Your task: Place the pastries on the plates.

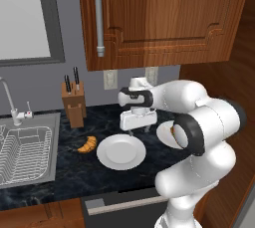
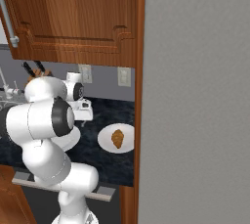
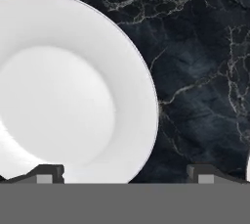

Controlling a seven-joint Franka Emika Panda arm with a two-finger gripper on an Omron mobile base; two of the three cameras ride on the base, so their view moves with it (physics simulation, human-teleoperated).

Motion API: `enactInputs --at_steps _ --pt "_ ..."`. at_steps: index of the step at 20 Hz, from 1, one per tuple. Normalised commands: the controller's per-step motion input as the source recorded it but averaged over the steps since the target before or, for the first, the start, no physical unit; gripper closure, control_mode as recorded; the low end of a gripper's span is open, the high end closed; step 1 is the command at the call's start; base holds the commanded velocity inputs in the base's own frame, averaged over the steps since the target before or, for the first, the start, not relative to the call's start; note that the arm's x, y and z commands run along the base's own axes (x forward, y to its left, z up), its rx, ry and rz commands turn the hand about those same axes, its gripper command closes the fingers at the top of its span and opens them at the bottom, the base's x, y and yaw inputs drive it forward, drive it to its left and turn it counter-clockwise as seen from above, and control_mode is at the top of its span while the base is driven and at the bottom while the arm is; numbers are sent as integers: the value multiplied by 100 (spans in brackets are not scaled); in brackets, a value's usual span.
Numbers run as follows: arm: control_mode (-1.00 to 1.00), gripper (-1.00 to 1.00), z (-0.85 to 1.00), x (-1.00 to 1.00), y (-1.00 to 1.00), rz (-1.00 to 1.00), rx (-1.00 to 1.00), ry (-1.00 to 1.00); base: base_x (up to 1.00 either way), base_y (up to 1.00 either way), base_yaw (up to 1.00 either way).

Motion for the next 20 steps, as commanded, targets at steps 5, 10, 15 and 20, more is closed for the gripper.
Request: enactInputs --at_steps 5,10,15,20 --pt "-100 -100 0 -26 39 0 0 0 0 0 0" --pt "-100 -100 4 -12 41 -1 0 0 0 0 0" --pt "-100 -100 4 -1 48 -2 0 0 0 0 0" --pt "-100 -100 0 0 51 -3 0 0 0 0 0"
